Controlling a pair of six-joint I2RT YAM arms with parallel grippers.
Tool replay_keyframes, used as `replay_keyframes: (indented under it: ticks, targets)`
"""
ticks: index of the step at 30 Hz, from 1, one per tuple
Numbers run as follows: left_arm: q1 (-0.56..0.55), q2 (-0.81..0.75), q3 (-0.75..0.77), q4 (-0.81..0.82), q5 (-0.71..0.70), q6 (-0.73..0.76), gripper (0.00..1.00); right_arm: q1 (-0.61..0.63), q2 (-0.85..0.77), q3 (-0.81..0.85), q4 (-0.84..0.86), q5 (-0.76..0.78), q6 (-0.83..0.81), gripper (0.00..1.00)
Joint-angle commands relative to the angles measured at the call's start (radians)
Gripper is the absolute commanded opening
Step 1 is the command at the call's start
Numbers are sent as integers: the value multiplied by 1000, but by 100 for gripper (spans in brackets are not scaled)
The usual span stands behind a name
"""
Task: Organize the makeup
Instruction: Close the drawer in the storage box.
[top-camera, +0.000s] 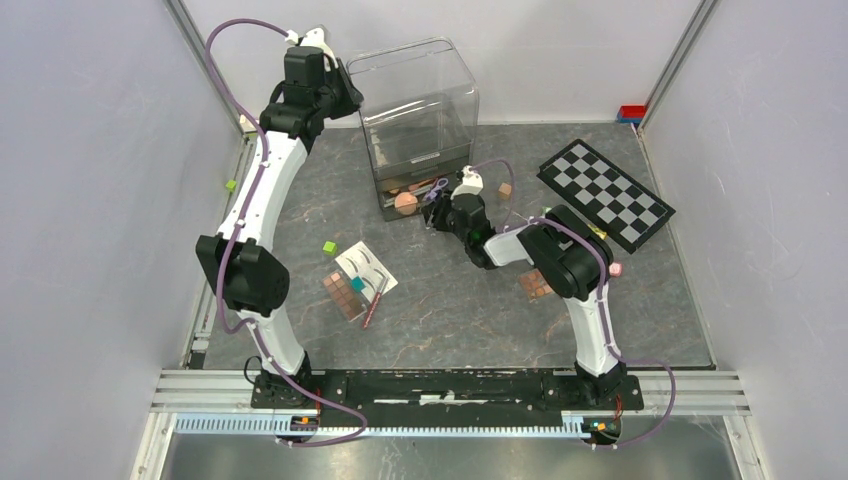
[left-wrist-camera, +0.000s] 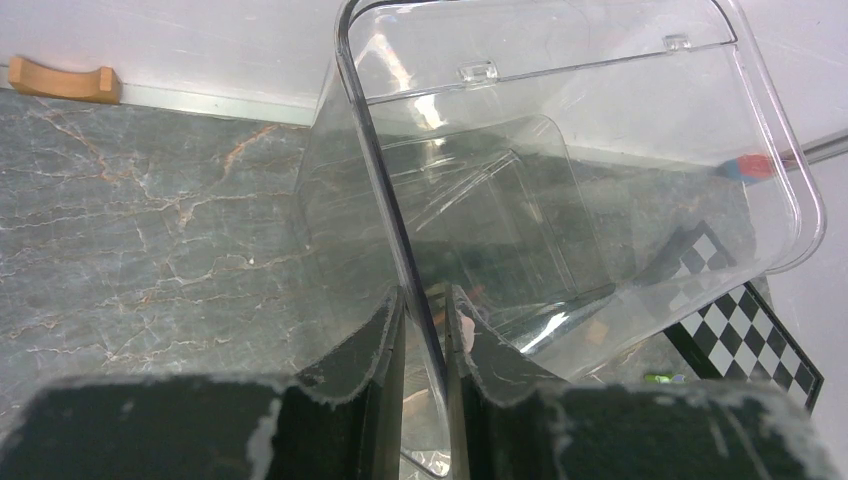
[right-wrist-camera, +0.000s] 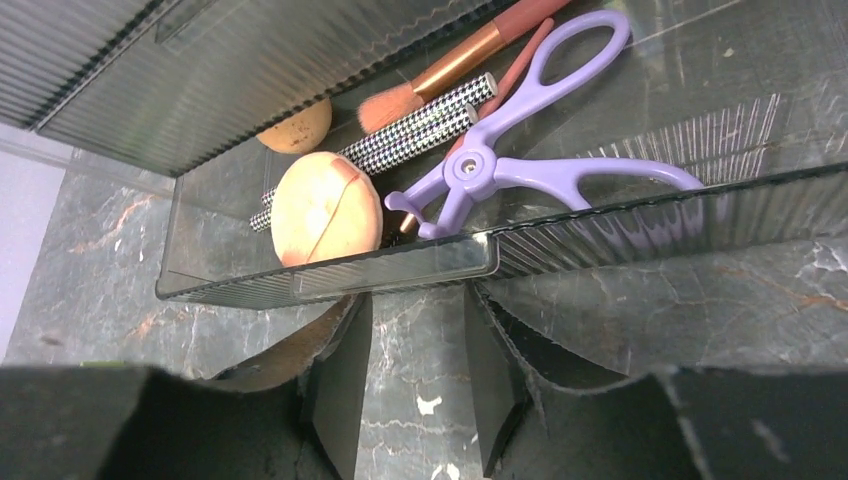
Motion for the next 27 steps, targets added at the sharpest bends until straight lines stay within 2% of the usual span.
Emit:
replay_keyframes:
  ticks: [1,6,18,27]
  targets:
    - [-41,-12,-33,-100,81,-16,25,1,35,68,64,68,8,42]
    - [-41,-17,-41,-100,88,-14,25,-8,69,117,73,112,15,34]
    - [-41,-17,-58,-100,108,-7,23,-33,175,209,194,128,102,28]
    - [-44,-22,-80,-99,132,-8,21,-39,158,143,308,112,79,28]
